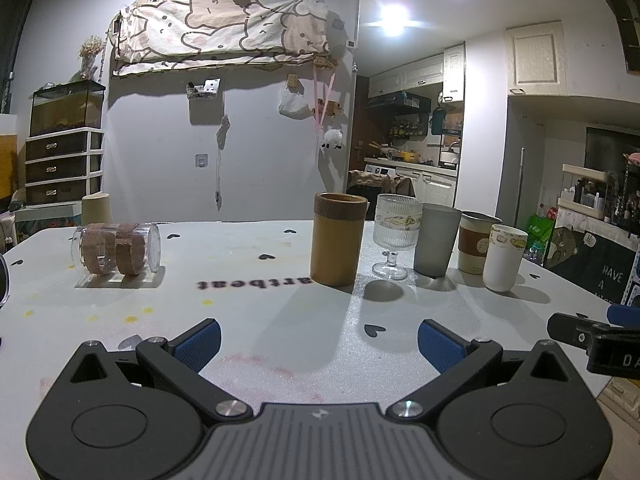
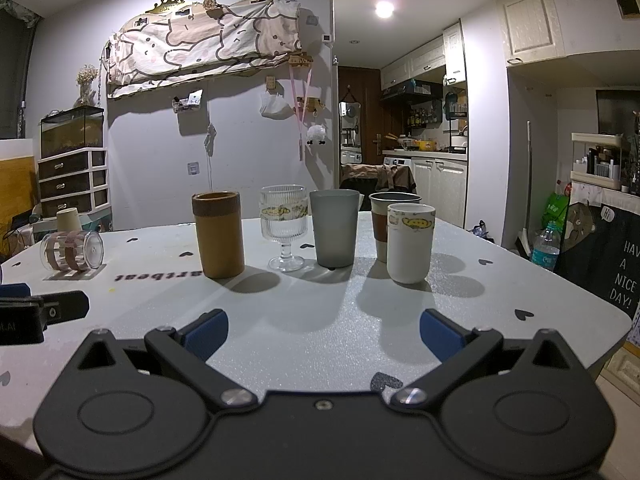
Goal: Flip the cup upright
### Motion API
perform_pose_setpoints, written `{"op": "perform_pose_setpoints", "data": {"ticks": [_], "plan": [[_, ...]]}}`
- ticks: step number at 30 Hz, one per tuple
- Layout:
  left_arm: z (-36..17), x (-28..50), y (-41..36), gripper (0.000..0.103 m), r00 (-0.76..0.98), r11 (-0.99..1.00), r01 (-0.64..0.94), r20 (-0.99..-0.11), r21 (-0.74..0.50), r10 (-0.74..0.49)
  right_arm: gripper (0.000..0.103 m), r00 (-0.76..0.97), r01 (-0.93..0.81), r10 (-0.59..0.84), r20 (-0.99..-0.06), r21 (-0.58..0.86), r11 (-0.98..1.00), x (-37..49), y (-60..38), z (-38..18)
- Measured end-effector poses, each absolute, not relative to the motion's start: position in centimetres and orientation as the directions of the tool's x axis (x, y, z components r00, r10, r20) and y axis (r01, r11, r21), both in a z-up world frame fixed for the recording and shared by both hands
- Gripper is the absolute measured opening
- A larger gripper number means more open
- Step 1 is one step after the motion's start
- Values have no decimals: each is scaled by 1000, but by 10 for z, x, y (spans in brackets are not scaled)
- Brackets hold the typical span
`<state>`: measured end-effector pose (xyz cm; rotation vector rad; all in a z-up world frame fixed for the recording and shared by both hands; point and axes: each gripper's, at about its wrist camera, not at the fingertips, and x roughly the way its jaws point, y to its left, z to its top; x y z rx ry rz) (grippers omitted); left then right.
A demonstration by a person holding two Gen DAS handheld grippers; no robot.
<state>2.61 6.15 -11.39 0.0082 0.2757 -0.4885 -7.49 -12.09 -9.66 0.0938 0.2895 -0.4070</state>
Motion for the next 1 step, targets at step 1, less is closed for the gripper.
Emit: {"op": "perform_pose_setpoints", "data": {"ticks": [1], "plan": [[-114, 26, 61, 103, 847, 884, 464, -264, -58, -462, 103, 878, 403, -377, -296, 32, 914, -75, -121, -96]]}}
